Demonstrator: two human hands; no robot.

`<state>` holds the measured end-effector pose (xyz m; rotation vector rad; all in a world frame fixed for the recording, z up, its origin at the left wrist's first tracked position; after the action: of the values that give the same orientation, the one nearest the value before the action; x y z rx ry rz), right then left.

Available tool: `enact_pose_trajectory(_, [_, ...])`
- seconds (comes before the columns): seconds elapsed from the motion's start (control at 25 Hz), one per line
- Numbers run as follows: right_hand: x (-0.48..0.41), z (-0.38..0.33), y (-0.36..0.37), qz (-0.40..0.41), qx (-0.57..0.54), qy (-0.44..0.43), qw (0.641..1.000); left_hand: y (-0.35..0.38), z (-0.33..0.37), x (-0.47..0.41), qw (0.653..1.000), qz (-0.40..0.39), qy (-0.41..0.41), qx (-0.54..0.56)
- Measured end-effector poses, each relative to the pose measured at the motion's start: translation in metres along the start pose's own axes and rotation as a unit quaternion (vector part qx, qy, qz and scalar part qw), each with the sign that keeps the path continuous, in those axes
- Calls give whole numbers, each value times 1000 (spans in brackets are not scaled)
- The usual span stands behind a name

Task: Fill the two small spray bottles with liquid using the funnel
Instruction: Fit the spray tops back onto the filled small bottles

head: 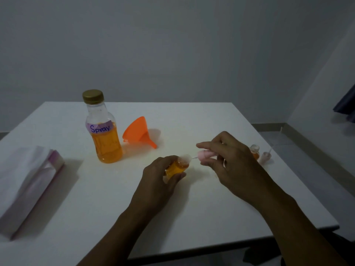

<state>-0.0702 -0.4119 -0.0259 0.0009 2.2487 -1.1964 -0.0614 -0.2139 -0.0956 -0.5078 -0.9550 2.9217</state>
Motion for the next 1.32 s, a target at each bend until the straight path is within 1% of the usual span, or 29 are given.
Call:
enact_pose_trajectory(0.12, [-3, -3, 6, -43, -6, -15, 999, 3, 2, 1, 999, -18, 14, -24])
enact_pose_trajectory(0.28, [-6, -7, 8, -73, -26, -20, 997, 5, 4, 2, 998, -36, 25, -49])
enact_pose_trajectory(0.36, [-6, -8, 8, -78, -10, 13, 997, 4, 4, 3, 997, -39, 35, -55])
enact_pose_trajectory(0.48, [-6, -4, 5, -78, 40, 86, 992, 2, 3, 3, 997, -38, 42, -57])
enact_pose_trajectory(0.56, [-4, -5, 2, -98, -5, 105, 990, 0, 2, 1, 997, -30, 41, -56])
enact_pose_trajectory(0.64, [0, -3, 1, -116, -51, 83, 988, -2, 3, 0, 997, -24, 35, -59])
enact_pose_trajectory(0.72, [3, -2, 2, -106, -50, 52, 992, -1, 5, 1, 997, -29, 36, -69])
enact_pose_trajectory(0.8, [3, 1, 2, -86, -20, 92, 992, -1, 7, 2, 996, -40, 39, -74])
enact_pose_trajectory(0.88, [3, 1, 0, -94, -17, 132, 987, -1, 7, 2, 995, -41, 43, -77])
enact_pose_trajectory(0.92, [5, 1, -2, -99, -27, 132, 986, -1, 7, 2, 995, -39, 45, -79])
enact_pose_trajectory(1.0, [6, -1, -4, -107, -63, 102, 987, -2, 7, 1, 995, -34, 46, -82])
enact_pose_trajectory(1.04, [7, -1, -3, -99, -63, 83, 990, -2, 6, 1, 995, -33, 49, -86])
enact_pose_trajectory(1.08, [7, -1, -2, -93, -51, 85, 991, -1, 6, 1, 994, -32, 55, -89])
enact_pose_trajectory(1.2, [6, 3, 0, -86, -6, 146, 986, -1, 8, 2, 993, -34, 61, -92])
enact_pose_trajectory(1.24, [7, 5, 0, -88, -11, 153, 984, -1, 8, 2, 994, -32, 62, -90])
enact_pose_trajectory(1.32, [9, 2, 0, -88, -74, 146, 983, -2, 9, 2, 993, -26, 70, -93])
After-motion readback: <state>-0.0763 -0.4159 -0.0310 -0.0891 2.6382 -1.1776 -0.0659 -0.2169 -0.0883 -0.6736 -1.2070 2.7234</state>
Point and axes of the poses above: each hand's wrist, its own x-axis away from the middle knuckle, its own y-axis out of the palm, z = x × y, the point moved 1 cm from there along -x, towards the middle knuckle, and after that the axes turned 2 degrees about -x, right-handed, at the moved point
